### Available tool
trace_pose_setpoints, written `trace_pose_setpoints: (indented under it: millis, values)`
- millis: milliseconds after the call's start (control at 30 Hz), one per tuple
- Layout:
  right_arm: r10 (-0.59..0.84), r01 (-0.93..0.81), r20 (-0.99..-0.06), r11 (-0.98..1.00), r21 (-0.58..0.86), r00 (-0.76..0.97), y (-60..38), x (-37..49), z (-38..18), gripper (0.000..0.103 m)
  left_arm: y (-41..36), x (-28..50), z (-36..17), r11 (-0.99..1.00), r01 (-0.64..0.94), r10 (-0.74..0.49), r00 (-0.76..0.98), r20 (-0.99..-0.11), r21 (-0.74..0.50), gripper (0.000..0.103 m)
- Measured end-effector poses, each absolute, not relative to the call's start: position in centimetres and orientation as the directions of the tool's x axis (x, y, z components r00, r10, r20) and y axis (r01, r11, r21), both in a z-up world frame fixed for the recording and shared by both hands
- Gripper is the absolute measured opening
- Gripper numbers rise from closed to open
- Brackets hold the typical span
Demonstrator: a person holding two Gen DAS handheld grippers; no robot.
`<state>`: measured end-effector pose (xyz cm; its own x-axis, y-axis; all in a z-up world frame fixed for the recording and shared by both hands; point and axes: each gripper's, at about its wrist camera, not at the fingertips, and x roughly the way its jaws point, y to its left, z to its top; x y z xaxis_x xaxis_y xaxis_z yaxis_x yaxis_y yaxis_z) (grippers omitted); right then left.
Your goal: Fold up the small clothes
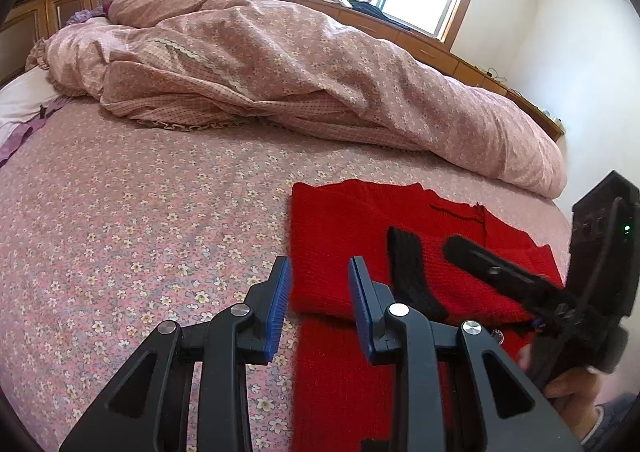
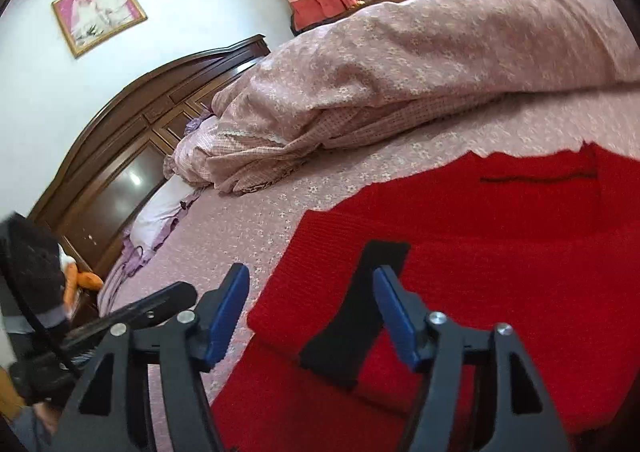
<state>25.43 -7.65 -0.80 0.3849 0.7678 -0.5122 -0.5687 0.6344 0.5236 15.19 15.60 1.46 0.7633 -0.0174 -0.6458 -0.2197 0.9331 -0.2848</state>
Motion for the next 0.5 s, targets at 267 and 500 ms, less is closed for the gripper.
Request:
trace_pose_setpoints:
  millis: [267,500]
  values:
    - [0.578,-0.499,-0.641,0.802,0.33,0.505,-20.8,22.6,0.4,0.068,14.0,16.1,0.6,0.905,-0.083,-0.221,0.745,-0.629,-0.416,0.027]
    - [0.435,-0.333,-0.614,0.9,0.28,0.659,-32.8,23.1,-0.6,0.068,10.4,20.8,-0.7,0.896,0.044,-0.357,0.663,-0.658,-0.442,0.038]
